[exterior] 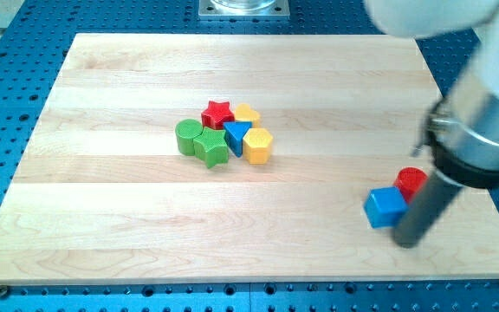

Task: Push the cube to the bottom right side of the group of blocks

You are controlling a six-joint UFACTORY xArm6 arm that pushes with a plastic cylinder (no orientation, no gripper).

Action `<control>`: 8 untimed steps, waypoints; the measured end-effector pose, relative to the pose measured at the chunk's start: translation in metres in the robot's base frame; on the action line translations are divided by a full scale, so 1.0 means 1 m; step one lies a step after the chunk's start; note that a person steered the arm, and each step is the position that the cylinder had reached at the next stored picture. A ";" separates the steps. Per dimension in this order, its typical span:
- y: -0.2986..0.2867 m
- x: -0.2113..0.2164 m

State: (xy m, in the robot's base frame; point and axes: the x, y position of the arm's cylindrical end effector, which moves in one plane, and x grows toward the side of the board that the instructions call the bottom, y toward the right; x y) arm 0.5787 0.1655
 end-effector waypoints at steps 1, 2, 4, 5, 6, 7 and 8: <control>-0.020 -0.003; 0.007 0.005; 0.000 -0.036; 0.046 -0.017; 0.036 -0.047; 0.012 -0.045; -0.045 -0.025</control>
State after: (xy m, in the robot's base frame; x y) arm 0.5535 0.1207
